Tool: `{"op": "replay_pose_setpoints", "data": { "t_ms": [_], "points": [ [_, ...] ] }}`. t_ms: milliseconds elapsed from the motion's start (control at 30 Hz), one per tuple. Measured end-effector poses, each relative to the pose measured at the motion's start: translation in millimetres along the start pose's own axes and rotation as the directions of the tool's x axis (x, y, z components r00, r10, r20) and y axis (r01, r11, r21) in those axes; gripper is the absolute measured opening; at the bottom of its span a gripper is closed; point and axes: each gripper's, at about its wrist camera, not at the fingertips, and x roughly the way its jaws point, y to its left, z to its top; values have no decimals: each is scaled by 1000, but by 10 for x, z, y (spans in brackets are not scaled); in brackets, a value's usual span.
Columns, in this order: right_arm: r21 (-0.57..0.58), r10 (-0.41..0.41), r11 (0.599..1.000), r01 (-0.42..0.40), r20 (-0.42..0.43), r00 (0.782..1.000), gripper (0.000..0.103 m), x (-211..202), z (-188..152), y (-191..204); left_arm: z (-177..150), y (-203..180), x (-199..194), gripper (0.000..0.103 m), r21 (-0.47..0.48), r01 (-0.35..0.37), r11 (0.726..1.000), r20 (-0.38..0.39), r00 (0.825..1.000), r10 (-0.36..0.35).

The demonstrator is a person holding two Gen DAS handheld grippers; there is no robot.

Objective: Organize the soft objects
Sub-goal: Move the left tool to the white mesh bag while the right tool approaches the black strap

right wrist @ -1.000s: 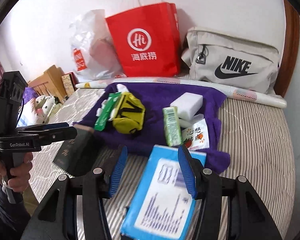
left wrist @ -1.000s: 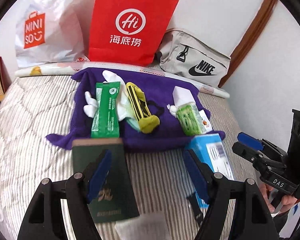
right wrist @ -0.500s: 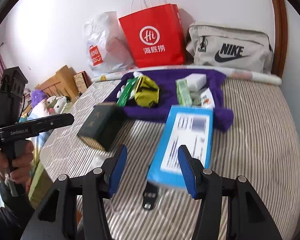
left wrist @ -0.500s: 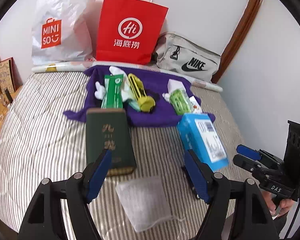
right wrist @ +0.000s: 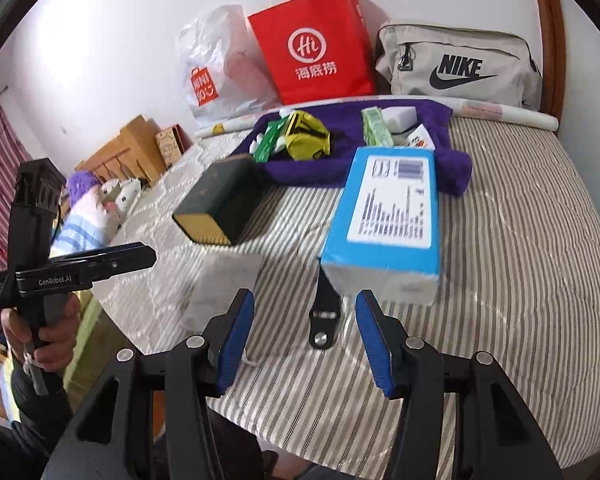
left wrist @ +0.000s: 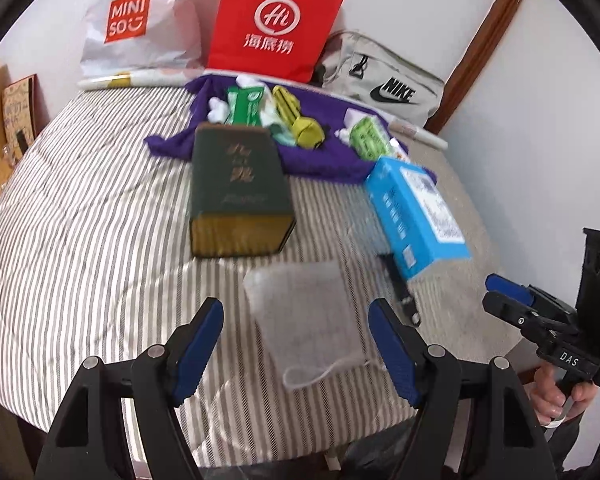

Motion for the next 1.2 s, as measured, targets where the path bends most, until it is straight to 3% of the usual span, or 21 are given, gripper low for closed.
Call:
{"op": "replay_pose_setpoints", "data": {
  "t_ms": [167, 300, 467, 533, 833, 967, 1133, 1200],
  "points": [
    [-54, -32, 998, 30, -30, 999, 53, 83, -144, 73, -84, 112, 217, 73, -22, -36, 999, -55, 998, 35],
    [-55, -46, 998, 43, -45, 998, 53, 113, -200, 38, -133, 146, 385, 73, -27, -25, 999, -81, 996, 23],
    [-6, -4, 1000, 3, -53, 999, 53, 141, -222, -30, -195, 99, 632, 75, -16, -27, 1000, -131, 991, 24],
    [-14, -22, 1000, 21, -56, 998, 53, 166, -233, -26, -199, 48, 636, 76, 9, -25, 1000, -107, 994, 26],
    [28, 5, 1000, -3, -85, 996, 53, 307, -247, -143, -135, -29, 722, 95, -3, -11, 1000, -93, 996, 11],
    [42, -6, 999, 11, -101, 995, 53, 400, -275, -204, -117, -190, 835, 101, 51, -79, 996, -94, 992, 84],
    [70, -11, 997, 19, -119, 993, 53, 507, -316, -273, -168, -449, 1010, 102, 182, -231, 956, -76, 966, 247],
    [72, -14, 997, 23, -121, 992, 53, 531, -322, -291, -184, -484, 1030, 103, 192, -258, 947, -62, 960, 274]
  ]
}}
